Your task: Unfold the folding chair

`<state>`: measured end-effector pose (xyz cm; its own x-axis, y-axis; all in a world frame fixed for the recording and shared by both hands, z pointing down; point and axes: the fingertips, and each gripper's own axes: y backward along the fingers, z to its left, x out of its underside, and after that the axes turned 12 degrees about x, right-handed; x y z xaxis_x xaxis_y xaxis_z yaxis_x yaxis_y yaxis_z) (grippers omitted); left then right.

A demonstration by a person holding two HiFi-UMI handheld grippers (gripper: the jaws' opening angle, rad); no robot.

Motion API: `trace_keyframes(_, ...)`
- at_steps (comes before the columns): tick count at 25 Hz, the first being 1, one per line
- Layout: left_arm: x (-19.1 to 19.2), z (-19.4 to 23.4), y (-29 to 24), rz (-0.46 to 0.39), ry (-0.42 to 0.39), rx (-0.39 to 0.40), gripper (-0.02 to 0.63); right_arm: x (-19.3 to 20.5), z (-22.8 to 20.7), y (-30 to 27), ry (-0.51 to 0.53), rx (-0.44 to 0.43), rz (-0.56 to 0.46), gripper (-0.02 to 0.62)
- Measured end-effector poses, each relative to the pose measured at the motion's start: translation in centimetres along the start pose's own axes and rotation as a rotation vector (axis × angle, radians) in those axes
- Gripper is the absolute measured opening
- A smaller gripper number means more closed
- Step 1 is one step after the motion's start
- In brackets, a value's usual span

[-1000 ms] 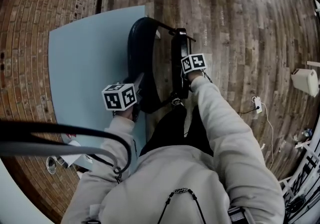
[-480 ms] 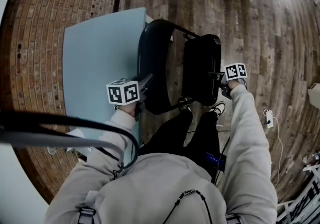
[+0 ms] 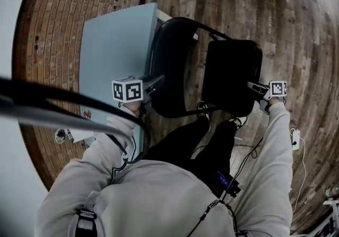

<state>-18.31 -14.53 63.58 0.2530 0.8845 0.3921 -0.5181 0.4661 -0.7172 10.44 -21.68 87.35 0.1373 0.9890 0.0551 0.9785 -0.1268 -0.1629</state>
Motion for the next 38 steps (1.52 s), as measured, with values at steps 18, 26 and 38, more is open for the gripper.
trace_keyframes(18,4.7,1.1,-8.1,0.143,0.073,0.043,0.068,4.5,-18.6,11.7,-0.111,-0.206,-0.233,0.138)
trace_keyframes(26,5.3,0.8,-9.9,0.158,0.076,0.102,0.061,6.7,-21.8,13.1,-0.108,-0.297,-0.304,0.137)
trace_keyframes(38,4.1,0.5,-9.7,0.044,-0.165,0.106,0.164,8.4,-25.0,17.1,-0.162,0.013,-0.449,0.299)
